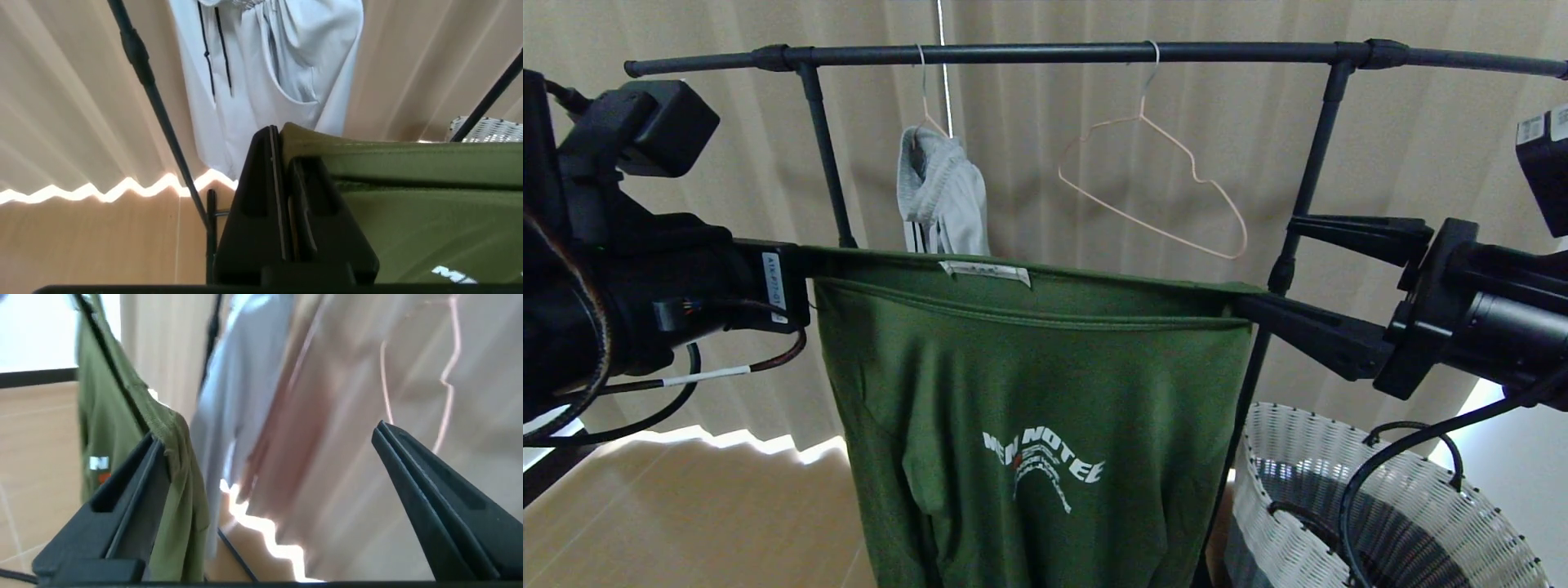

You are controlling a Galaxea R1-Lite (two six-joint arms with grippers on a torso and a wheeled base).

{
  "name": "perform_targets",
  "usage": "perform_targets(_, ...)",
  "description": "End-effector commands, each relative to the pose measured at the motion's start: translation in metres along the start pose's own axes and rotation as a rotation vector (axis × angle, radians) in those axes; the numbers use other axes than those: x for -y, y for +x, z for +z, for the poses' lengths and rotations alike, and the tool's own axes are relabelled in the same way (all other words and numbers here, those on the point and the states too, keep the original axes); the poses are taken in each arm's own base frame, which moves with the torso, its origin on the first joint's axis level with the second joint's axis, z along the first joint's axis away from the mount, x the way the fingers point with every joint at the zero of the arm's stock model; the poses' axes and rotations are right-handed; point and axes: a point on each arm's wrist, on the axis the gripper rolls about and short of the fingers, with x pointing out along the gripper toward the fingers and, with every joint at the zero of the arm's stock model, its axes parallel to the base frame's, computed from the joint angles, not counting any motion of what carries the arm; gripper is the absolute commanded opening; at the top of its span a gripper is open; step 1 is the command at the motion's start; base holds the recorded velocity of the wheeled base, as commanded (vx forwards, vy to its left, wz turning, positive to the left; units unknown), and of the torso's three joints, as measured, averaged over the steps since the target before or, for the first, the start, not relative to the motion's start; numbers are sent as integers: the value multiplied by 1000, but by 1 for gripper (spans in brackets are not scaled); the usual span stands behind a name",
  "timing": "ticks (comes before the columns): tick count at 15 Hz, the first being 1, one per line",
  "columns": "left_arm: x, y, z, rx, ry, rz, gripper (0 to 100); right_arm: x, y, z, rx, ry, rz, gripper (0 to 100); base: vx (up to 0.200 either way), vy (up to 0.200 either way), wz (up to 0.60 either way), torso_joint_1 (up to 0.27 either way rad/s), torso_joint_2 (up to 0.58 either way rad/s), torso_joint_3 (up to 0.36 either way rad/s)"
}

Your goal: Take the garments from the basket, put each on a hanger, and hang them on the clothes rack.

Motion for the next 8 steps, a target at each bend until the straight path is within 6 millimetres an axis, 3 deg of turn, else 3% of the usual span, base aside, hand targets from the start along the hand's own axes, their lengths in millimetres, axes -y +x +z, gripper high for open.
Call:
perform_targets(1, -5, 2, -1, -6, -1, 20, 0, -2, -2, -5, 15, -4, 35, 100, 0, 0, 0, 0, 0, 0)
perform_targets(5, -5, 4, -4, -18, 3, 23, 0, -6, -4, -10, 25, -2, 129, 100, 0, 0, 0, 0, 0, 0)
perform_targets(8, -9, -6, -11, -23, 0, 31, 0, 2, -4, -14, -12, -3, 56, 100, 0, 0, 0, 0, 0, 0)
